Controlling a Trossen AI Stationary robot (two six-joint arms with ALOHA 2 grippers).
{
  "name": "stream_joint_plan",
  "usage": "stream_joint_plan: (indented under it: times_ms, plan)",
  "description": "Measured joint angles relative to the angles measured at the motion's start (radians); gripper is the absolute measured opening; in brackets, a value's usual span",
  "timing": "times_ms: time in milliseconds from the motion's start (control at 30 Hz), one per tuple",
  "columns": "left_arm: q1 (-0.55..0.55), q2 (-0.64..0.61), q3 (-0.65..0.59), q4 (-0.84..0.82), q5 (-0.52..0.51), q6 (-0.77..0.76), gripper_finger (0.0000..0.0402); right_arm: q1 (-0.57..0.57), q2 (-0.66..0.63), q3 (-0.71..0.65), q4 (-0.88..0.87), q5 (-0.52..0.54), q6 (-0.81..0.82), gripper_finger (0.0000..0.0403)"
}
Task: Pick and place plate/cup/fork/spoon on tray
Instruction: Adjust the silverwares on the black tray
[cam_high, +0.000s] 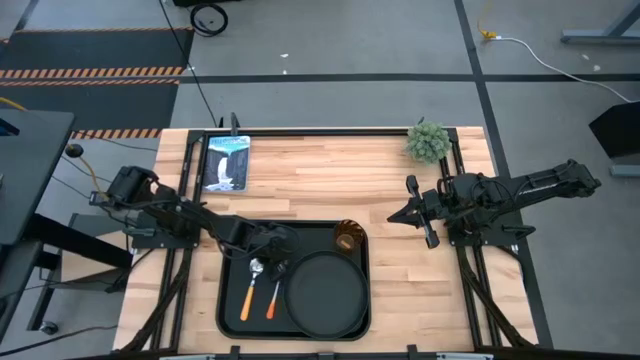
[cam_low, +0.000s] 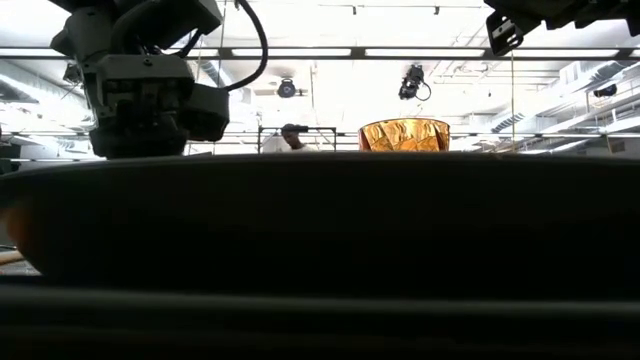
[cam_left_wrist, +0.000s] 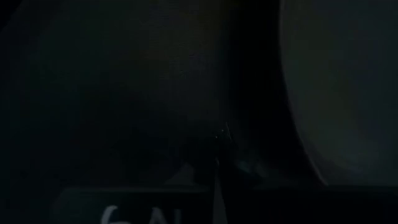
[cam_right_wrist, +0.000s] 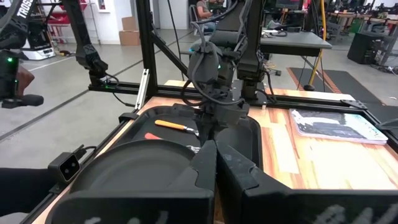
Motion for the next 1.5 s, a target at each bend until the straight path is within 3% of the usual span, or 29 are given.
stream_joint_plan:
  times_ms: [400,1233,1500]
  plan:
    - [-0.039,-0.03,-0.001,-0.071,-0.02,-0.118,0.0014,0.001,0.0,0.0,-0.011,0.0,0.006,0.0009]
    - [-0.117,-0.083,-0.003,-0.172,-0.196,-0.303,0.0013,0.001,0.0,0.0,-0.008,0.0,0.006,0.0009]
    - [-0.116,-0.083,-0.003,-0.193,-0.199,-0.336,0.0013,0.001,0.0,0.0,-0.008,0.0,0.005,0.0009]
